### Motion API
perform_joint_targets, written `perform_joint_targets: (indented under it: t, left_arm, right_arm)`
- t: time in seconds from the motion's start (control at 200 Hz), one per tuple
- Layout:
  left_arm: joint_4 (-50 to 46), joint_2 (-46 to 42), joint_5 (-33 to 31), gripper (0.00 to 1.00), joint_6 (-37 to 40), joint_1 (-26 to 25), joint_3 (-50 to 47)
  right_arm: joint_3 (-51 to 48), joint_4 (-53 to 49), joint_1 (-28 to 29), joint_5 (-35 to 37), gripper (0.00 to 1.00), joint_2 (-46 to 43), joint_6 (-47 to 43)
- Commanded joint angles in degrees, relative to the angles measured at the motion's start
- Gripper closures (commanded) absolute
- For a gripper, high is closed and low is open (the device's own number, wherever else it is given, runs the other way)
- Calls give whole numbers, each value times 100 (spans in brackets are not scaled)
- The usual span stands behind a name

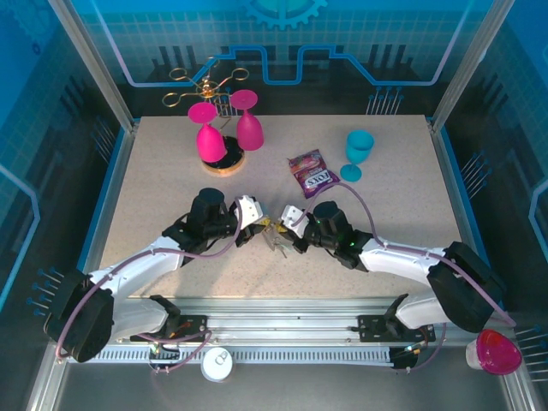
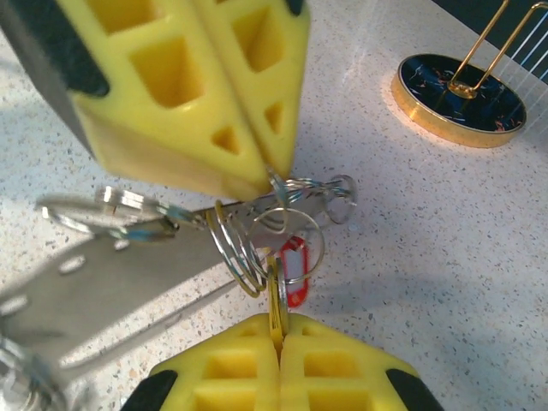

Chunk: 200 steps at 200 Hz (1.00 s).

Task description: Put the keys on the keyring

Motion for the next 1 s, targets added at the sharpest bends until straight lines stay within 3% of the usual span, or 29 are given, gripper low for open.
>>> perform_joint_targets:
  t: [0.0,0.285,0.4,0.475,0.575,0.7,0.996]
  left_arm:
    - [421,-3,-112,100,-409,-28,38]
    - [1100,317,-140,100,-1530,-30,-349]
    - [1263,347,-46,100,-1522,-28,-450]
    - [1311,329,62,100,-1367,-25,-510]
    - [1365,327,413,100,-927,-30,-609]
    - [1463,346,737,100,-271,-30,-692]
    - [635,457,1218,100,938,-30,-500]
  right_arm:
    - [81,-395,100,239,100,160,-422]
    - [164,59,253,14,100,777,-605]
    - [-42,310,66,-275,80,543,-407]
    - [-313,559,-288,-739,69,213,-130]
    - [-644,894,-807,-1496,65,-212,183]
    - [-707,969,-1154,-2253,66,-521,148]
    - [-41,1352,-1084,-2448,75,320,-775]
